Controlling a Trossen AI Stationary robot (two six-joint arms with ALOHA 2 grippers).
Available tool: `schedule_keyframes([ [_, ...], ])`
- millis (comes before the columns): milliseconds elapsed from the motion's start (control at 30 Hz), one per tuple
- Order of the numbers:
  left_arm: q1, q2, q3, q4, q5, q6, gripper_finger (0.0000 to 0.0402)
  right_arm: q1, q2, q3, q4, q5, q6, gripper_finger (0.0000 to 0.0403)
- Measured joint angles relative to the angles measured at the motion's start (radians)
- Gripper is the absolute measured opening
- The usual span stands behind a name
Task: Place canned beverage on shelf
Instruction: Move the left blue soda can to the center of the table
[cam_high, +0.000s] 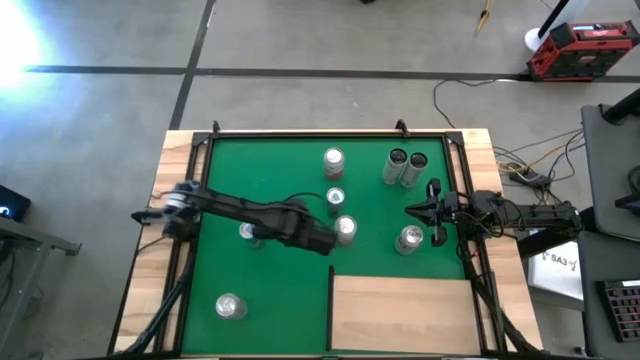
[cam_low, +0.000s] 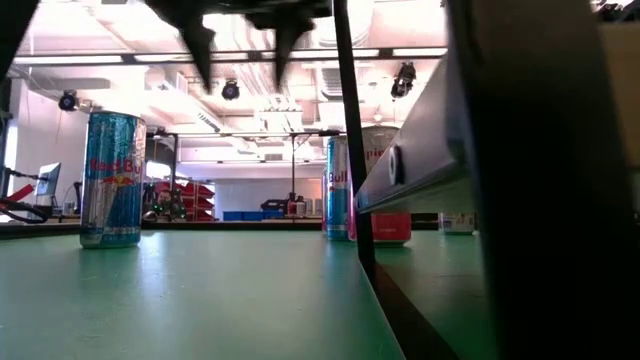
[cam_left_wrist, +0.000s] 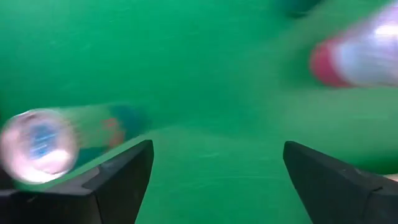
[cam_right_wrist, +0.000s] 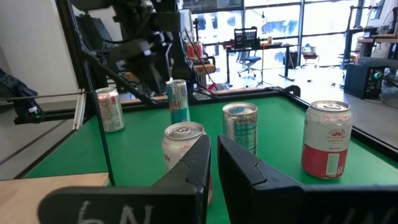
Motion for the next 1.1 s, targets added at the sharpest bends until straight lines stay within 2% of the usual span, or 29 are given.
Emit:
schedule_keyframes([
  [167, -0.015, -0.178, -0.234, 0.041, 0.018, -0.150, 0.0340, 0.000, 0.000, 0.000, 0.000, 0.000, 0.000, 0.0022],
  [300, -0.025, -0.306, -0.374, 0.042, 0.020, -0.279, 0.0340, 0.000, 0.000, 0.000, 0.000, 0.000, 0.000, 0.0022],
  [467, -0.025, -0.410, -0.525, 0.060, 0.041, -0.421, 0.0340, 0.000, 0.000, 0.000, 0.000, 0.000, 0.001, 0.0022],
  [767, -0.024, -0.470, -0.720, 0.205, 0.070, -0.566, 0.0340, 0.000, 0.001, 0.000, 0.000, 0.000, 0.001, 0.0022],
  [1100, -0.002, -0.470, -0.837, 0.345, 0.062, -0.561, 0.0339, 0.000, 0.001, 0.000, 0.000, 0.000, 0.001, 0.0022],
])
